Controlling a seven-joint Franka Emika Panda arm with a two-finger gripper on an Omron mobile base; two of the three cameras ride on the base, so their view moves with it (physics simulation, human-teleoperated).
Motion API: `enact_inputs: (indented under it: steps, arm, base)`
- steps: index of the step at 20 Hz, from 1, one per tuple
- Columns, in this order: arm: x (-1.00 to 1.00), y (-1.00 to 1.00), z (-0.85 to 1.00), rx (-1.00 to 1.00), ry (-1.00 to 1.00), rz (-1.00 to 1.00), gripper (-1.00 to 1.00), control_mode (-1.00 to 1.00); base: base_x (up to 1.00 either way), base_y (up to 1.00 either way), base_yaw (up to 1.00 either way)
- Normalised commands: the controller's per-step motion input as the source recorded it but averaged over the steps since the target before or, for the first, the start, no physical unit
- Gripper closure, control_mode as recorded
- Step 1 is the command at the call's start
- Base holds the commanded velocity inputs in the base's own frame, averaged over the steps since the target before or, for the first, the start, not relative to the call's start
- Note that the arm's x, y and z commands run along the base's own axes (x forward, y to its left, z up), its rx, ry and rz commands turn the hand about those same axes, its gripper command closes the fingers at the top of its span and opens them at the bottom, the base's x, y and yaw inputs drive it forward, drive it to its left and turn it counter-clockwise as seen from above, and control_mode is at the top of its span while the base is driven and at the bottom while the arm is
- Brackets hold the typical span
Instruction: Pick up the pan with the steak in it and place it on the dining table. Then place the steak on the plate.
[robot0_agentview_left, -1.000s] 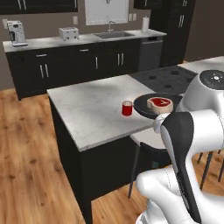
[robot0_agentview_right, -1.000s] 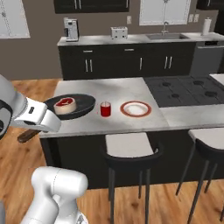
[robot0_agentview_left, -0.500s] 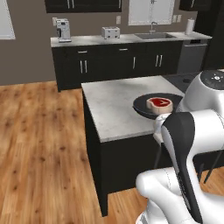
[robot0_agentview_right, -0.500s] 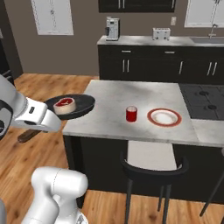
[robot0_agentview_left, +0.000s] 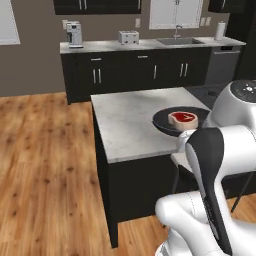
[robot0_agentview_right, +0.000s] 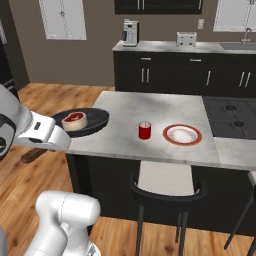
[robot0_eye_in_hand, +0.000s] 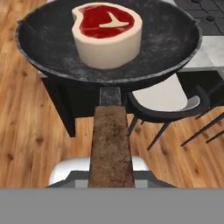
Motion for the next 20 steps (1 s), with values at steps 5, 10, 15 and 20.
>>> enact_inputs:
  steps: [5, 10, 15, 20]
  arm:
    - [0.0, 0.0, 0.0, 0.0, 0.0, 0.0, 1.0, 1.0]
    - [0.0, 0.0, 0.0, 0.0, 0.0, 0.0, 1.0, 1.0]
    - [0.0, 0.0, 0.0, 0.0, 0.0, 0.0, 1.0, 1.0]
    - [0.15, 0.0, -0.15, -0.01, 0.0, 0.01, 1.0, -1.0]
  base:
    - [0.13, 0.0, 0.0]
    - [0.58, 0.03, 0.01]
    - [0.65, 0.03, 0.01]
    - [0.33, 0.04, 0.01]
